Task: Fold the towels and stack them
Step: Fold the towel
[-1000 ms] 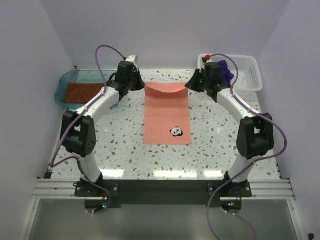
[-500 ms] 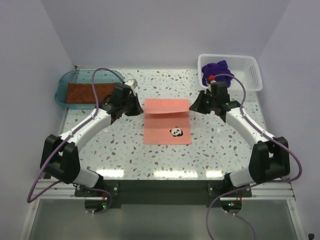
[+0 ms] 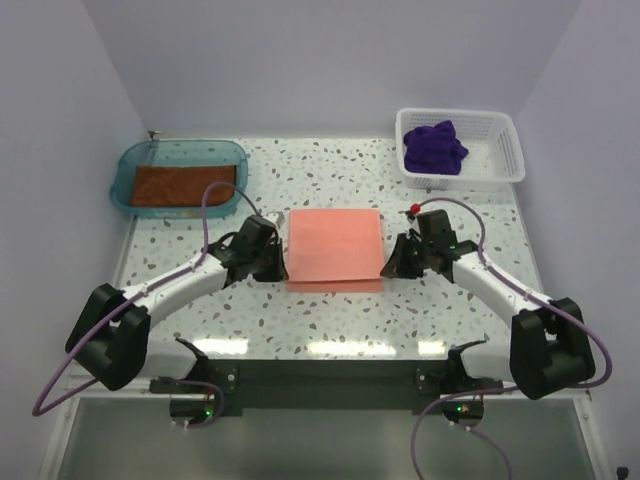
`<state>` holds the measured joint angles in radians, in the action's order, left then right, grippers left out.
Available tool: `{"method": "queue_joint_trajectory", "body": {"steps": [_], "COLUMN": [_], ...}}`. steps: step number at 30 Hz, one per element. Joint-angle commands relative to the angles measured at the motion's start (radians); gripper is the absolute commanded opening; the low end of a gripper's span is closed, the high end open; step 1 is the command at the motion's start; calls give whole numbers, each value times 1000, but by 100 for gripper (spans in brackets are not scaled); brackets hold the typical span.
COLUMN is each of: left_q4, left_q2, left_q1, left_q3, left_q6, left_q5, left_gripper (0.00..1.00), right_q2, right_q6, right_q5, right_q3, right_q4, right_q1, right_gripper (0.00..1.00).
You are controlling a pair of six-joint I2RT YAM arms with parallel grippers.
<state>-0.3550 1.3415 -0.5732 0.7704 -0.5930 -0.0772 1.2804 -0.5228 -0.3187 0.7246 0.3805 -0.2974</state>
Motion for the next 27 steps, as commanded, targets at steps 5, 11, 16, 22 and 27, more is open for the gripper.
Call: {"method": "queue_joint_trajectory", "body": {"steps": [5, 11, 16, 22, 27], "left_q4": [68, 119, 110, 77, 31], "left_q2": [-9, 47, 48, 30, -21], "left_q1": [-7, -27, -34, -36, -37], "left_q3": [-94, -108, -114, -95, -100], "left_q6": [-39, -41, -42, -42, -57], "left_q5": [36, 25, 65, 74, 117], "left_gripper": [0, 0, 0, 0, 24], "right_q2": [54, 134, 140, 136, 40], "right_q6": [-22, -42, -34, 0, 52], "right_q5": [-10, 15, 33, 52, 118], "right_q3": [-93, -105, -109, -93, -27], "right_q4": [-120, -180, -172, -117, -3], "right_q1": [-68, -106, -111, -115, -115], "right_gripper": [1, 1, 1, 27, 46]}}
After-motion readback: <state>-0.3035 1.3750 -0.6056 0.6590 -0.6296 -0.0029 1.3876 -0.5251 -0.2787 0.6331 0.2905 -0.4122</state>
